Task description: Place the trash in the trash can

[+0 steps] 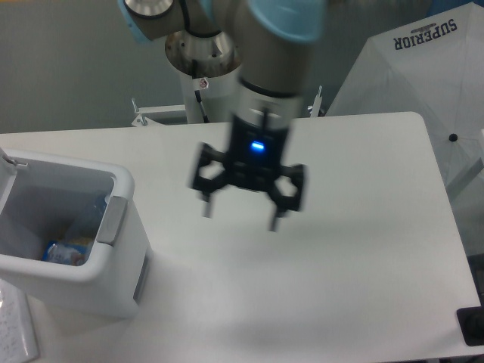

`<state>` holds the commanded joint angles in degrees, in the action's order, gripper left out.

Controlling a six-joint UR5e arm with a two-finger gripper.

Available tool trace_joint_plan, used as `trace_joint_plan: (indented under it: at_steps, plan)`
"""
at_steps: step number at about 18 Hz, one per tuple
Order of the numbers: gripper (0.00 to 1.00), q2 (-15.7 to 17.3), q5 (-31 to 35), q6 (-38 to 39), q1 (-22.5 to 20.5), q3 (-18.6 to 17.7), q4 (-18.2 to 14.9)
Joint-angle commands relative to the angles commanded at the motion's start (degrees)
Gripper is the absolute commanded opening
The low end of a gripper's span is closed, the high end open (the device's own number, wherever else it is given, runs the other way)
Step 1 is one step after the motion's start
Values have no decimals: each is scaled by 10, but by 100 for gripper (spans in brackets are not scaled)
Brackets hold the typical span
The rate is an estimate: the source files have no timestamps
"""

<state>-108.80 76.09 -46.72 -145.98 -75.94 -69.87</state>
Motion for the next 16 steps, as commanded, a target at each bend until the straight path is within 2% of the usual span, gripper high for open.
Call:
trace_joint_plan:
  at_steps: [4,6,7,16]
  plan:
    - [100,-44,73,-161,-3,-11,1]
    - [100,-81,109,-174,-2,0,1]
    - [100,-85,122,-174,1,3,5]
    - [100,-96,128,-210,-2,11,10]
